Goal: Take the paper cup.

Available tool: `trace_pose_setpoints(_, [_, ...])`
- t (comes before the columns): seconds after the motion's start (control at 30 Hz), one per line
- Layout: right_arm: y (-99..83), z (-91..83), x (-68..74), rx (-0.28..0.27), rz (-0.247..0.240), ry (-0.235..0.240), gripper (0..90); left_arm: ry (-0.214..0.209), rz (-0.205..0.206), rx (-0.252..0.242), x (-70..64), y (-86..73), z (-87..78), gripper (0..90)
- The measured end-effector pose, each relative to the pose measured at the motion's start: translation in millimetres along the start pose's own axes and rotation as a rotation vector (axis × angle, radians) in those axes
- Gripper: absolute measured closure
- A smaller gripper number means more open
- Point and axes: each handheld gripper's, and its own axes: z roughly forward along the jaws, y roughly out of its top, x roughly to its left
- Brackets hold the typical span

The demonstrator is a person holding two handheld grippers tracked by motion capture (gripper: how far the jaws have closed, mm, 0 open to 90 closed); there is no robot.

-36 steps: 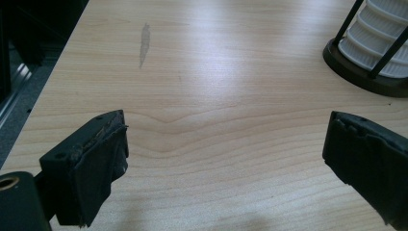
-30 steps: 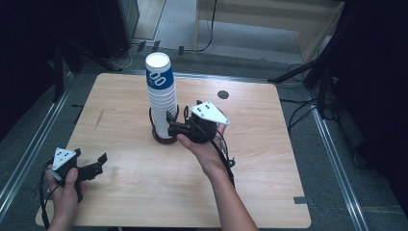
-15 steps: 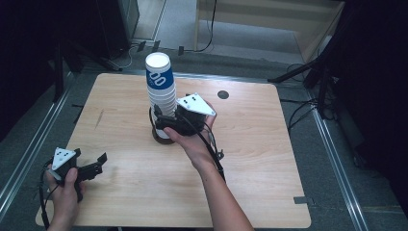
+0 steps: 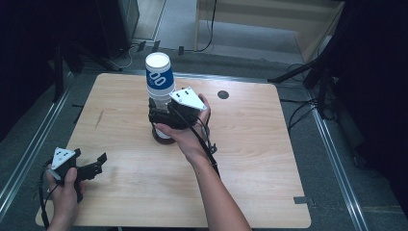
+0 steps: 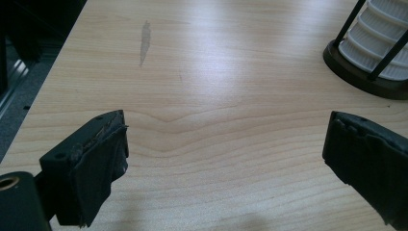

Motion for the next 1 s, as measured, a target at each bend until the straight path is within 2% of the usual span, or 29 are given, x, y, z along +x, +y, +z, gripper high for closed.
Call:
trace_pose_setpoints(0.23, [4.1,8.6,3.7,-0.015,0.003,0.007,1.0,-0.003,0.001,0.003,0.3,0.1,-0.1,2.8])
trace_pose_setpoints(0.5, [11.3,20.5,7.3,-0.035,0.002,-0.012,1.2,-0.005,-0.003,0.002,0.4,0.2,0.3,2.8])
trace_pose_setpoints(1.0, [16.7,37.4,10.2,-0.051,0.001,-0.082,5.6,-0.014,-0.005,0.003,1.1,0.4,0.6,2.8])
